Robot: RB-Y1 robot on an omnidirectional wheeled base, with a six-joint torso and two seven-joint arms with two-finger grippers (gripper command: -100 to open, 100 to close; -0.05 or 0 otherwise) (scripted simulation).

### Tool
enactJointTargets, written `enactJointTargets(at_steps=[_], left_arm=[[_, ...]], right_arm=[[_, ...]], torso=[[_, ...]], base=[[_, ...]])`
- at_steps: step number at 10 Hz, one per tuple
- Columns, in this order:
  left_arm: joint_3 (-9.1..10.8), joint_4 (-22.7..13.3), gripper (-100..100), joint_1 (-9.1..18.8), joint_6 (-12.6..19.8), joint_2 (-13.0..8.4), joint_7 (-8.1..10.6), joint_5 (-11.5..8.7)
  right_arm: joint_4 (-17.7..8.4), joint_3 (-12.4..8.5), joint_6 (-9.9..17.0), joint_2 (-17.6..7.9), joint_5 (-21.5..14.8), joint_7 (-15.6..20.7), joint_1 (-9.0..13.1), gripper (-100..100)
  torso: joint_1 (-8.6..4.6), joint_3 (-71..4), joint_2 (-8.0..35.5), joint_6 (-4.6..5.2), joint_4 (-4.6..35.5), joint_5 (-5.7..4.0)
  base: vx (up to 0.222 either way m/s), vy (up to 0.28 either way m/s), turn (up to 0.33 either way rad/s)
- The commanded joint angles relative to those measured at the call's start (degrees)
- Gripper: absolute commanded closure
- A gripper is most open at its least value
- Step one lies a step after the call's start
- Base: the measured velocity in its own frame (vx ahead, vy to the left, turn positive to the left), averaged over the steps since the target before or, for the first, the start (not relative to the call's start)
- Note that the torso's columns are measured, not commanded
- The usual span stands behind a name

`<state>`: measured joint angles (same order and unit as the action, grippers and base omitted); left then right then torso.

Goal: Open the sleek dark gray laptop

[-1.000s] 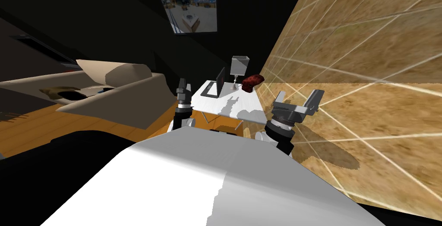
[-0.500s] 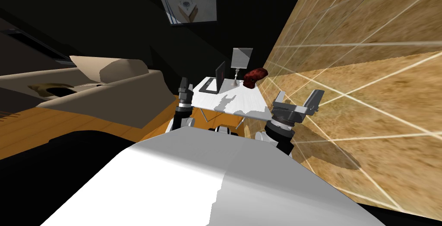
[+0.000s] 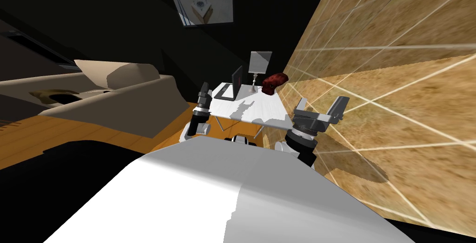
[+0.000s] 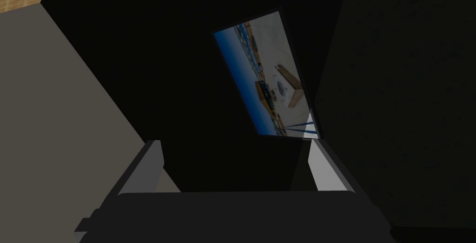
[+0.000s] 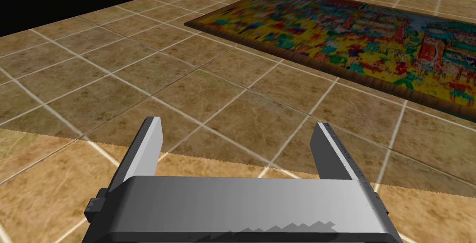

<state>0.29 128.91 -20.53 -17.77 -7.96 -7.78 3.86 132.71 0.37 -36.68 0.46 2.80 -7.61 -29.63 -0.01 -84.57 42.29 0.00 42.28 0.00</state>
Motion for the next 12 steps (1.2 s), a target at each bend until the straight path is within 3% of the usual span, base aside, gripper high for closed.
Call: enactJointTargets(at_steps=[1, 12], left_arm=[[-0.42, -1.61, -100, 3.64, 4.28, -1.21, 0.03, -0.04], [-1.86, -6.62, -100, 15.84, 18.14, -1.77, 0.08, -0.04]], right_arm=[[0.00, 0.00, 0.00, 0.00, 0.00, 0.00, 0.00, 0], [0.00, 0.00, 0.00, 0.00, 0.00, 0.00, 0.00, 0]], torso=[[0.01, 0.00, 0.00, 0.00, 0.00, 0.00], [0.02, 0.00, 0.00, -0.01, 0.00, 0.00]], base=[[0.000, 0.000, 0.000], [0.000, 0.000, 0.000]])
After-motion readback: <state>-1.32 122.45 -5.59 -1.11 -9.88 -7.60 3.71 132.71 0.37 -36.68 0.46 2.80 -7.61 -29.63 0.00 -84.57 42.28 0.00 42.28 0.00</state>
